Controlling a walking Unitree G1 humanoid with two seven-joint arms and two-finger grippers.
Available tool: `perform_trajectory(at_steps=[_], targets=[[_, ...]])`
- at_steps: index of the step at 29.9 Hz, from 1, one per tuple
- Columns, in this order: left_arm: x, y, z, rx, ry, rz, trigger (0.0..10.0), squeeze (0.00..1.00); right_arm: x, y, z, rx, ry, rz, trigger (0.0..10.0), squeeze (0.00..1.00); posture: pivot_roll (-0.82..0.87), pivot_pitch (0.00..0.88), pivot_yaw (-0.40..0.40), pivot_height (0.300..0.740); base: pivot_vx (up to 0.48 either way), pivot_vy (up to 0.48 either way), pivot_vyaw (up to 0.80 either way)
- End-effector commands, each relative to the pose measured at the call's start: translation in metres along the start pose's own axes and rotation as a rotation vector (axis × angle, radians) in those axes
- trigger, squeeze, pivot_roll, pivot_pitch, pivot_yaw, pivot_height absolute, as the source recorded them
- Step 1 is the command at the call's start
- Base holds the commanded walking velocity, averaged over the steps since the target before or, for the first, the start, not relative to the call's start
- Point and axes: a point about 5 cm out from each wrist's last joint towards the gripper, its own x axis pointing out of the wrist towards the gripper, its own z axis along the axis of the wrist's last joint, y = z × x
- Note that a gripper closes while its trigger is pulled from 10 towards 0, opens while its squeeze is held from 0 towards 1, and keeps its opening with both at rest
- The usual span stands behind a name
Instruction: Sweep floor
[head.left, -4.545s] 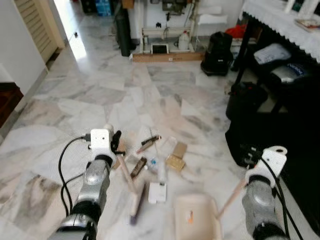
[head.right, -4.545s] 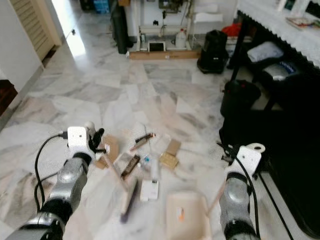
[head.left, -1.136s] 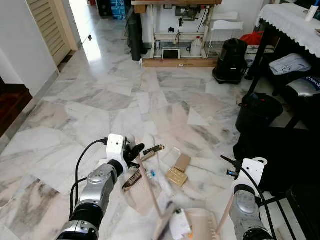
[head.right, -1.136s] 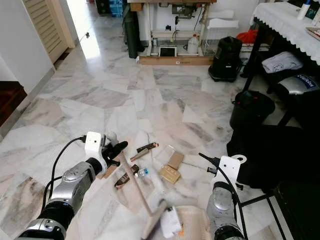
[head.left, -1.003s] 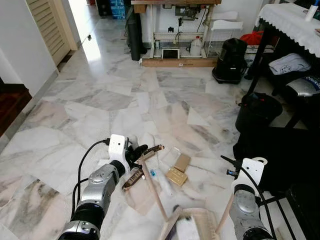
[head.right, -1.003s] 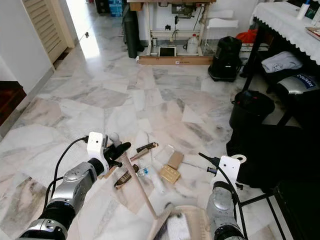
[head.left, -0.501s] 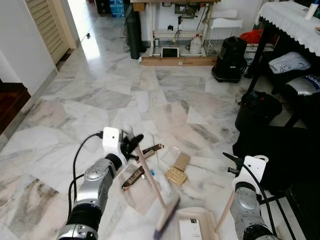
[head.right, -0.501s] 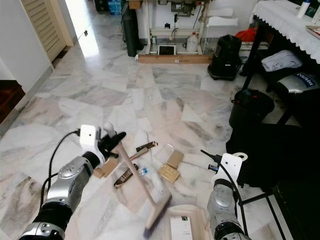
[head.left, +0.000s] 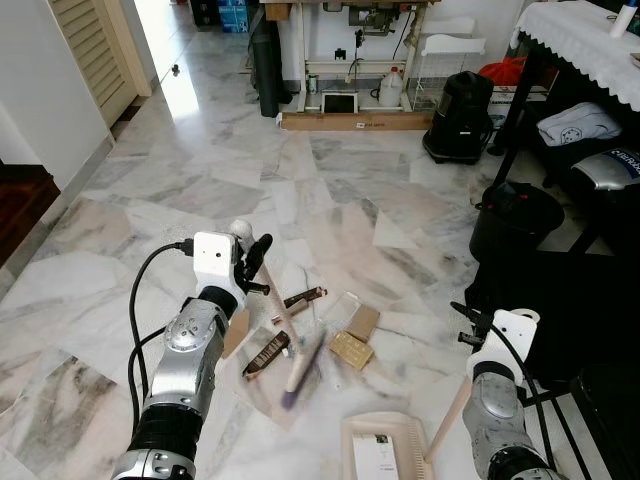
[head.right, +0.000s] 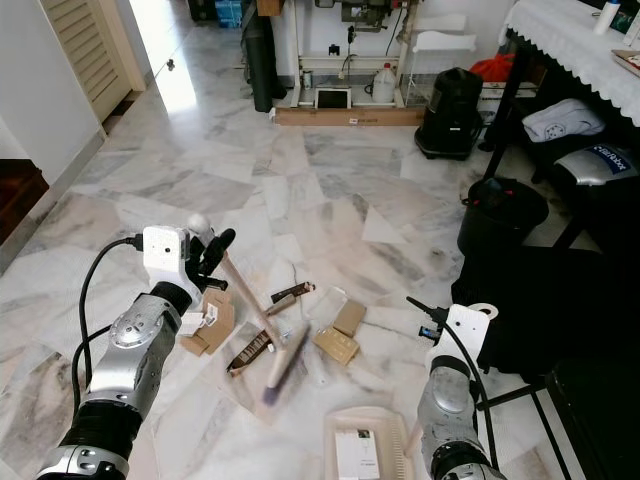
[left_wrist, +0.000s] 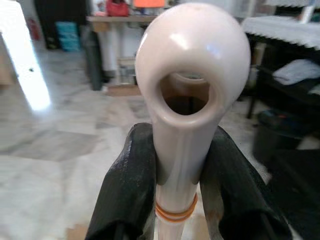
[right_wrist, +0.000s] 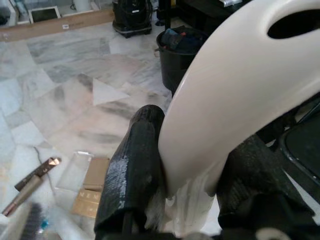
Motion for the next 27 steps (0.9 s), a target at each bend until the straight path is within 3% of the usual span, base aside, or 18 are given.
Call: perform_trajectory(at_steps=[1, 6, 14, 20, 27], targets=[[0.001, 0.004, 0.007, 0.038, -0.046, 0.021, 10.0, 0.0, 0.002, 0.002, 0.008, 0.067, -0.043, -0.001, 10.0, 0.0, -0.04, 0.0, 0.016, 0.74, 0.0, 0.0, 0.0], [-0.002, 0.007, -0.003, 0.076, -0.029, 0.087, 10.0, 0.0, 0.002, -0.005, 0.016, 0.172, -0.095, -0.018, 10.0, 0.0, -0.05, 0.0, 0.006, 0.74, 0.0, 0.0, 0.0], [-0.005, 0.007, -0.009, 0.092, -0.022, 0.111, 10.0, 0.0, 0.003, -0.01, 0.029, 0.261, -0.164, -0.006, 10.0, 0.0, -0.05, 0.0, -0.002, 0.74, 0.0, 0.0, 0.0], [0.0, 0.007, -0.01, 0.091, -0.024, 0.126, 10.0, 0.0, 0.012, -0.01, 0.041, 0.447, -0.157, -0.026, 10.0, 0.0, -0.04, 0.0, -0.003, 0.74, 0.0, 0.0, 0.0], [0.005, 0.016, -0.006, 0.107, -0.031, 0.151, 10.0, 0.0, 0.018, -0.006, 0.051, 0.46, -0.17, -0.004, 10.0, 0.0, -0.02, 0.0, -0.002, 0.74, 0.0, 0.0, 0.0]])
